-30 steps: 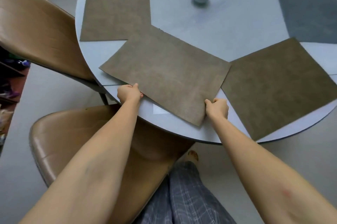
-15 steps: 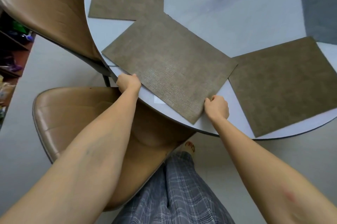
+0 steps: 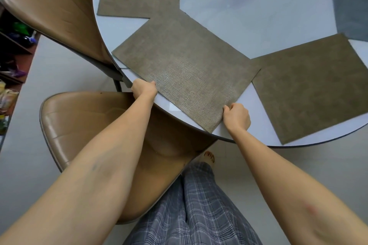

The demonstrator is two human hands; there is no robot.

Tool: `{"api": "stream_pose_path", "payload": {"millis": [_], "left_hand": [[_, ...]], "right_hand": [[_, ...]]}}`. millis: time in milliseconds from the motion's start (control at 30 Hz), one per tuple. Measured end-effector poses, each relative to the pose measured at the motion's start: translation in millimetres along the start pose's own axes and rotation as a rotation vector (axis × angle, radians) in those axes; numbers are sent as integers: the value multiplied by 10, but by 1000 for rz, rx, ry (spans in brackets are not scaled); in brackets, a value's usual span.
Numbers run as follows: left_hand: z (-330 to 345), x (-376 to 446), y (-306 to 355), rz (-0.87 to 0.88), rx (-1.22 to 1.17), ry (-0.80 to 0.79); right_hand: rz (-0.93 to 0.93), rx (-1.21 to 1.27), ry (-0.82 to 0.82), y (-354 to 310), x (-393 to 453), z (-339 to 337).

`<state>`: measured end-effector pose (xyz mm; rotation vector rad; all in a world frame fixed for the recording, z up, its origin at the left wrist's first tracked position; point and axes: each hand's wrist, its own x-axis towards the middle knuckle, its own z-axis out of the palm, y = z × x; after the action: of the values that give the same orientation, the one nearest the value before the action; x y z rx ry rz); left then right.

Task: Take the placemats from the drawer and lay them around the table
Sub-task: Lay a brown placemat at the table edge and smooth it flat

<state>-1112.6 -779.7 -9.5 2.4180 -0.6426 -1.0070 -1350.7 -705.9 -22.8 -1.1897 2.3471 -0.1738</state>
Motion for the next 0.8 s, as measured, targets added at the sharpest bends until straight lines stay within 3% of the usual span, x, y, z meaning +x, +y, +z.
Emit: {"api": "stream_pose_path", "payload": {"millis": [800], "left_hand": [[0, 5, 73, 0, 32, -10]], "right_hand": [[-11, 37, 10, 14, 50, 28]]}}
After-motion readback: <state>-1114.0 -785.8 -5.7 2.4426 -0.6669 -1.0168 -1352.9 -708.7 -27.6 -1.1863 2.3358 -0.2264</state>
